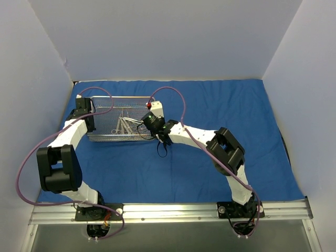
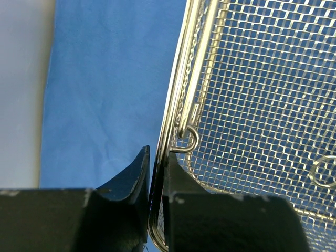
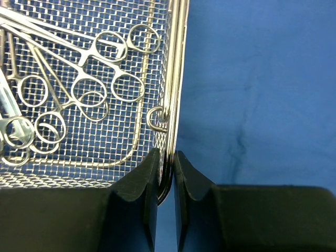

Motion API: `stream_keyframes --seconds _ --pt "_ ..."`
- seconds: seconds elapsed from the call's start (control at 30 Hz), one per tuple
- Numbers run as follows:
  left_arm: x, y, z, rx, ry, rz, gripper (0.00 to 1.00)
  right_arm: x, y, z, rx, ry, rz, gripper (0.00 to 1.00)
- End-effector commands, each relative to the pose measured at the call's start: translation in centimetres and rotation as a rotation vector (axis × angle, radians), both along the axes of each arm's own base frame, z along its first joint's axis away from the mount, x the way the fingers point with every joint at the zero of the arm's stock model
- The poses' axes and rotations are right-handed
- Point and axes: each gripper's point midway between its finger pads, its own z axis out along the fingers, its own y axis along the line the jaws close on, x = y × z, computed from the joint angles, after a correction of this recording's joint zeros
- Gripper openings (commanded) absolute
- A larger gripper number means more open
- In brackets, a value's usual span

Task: Open and lay out the surgical kit
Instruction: Place the container at the center of the board.

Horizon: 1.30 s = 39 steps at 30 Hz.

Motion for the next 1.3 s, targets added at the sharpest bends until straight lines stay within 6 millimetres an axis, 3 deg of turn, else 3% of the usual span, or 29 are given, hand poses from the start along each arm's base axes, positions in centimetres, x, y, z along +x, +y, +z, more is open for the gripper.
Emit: stream_keyframes --seconds 0.0,0.27,0.53,0.8,0.93,0.97,1.0,1.13,1.27 --pt "3.3 3.1 2.3 0.069 -0.202 0.211 0.02 -5.8 7.1 -0.2 0.129 0.131 0.258 0.0" --pt "2.0 4.6 -1.0 0.066 -0.114 0.287 0.03 -8.1 8.9 -0.3 0.115 0.18 0.365 0.0" --pt "1.0 5.9 -0.4 0.115 -0.106 0.344 0.05 -10.6 10.1 -0.3 0.06 0.221 0.453 0.0" --pt "1.0 6.5 -0.7 0.102 -0.095 0.361 0.26 -12.1 10.3 -1.2 0.033 0.258 0.482 0.0" --pt "0.9 6.6 -0.9 0.102 -0.088 0.365 0.44 -12.3 10.2 -1.7 0.026 0.273 0.484 0.0" --pt "0.9 6.7 -0.9 0.099 -0.092 0.368 0.55 -12.4 10.3 -1.6 0.03 0.276 0.488 0.0" --pt "1.0 6.7 -0.9 0.097 -0.095 0.368 0.59 -12.5 10.3 -1.7 0.027 0.279 0.491 0.0" --pt "0.8 6.8 -1.0 0.087 -0.089 0.382 0.64 -12.6 10.1 -1.9 0.017 0.284 0.485 0.0" --pt "0.8 6.7 -0.1 0.076 -0.118 0.396 0.77 -12.5 9.8 -2.1 0.002 0.284 0.474 0.01"
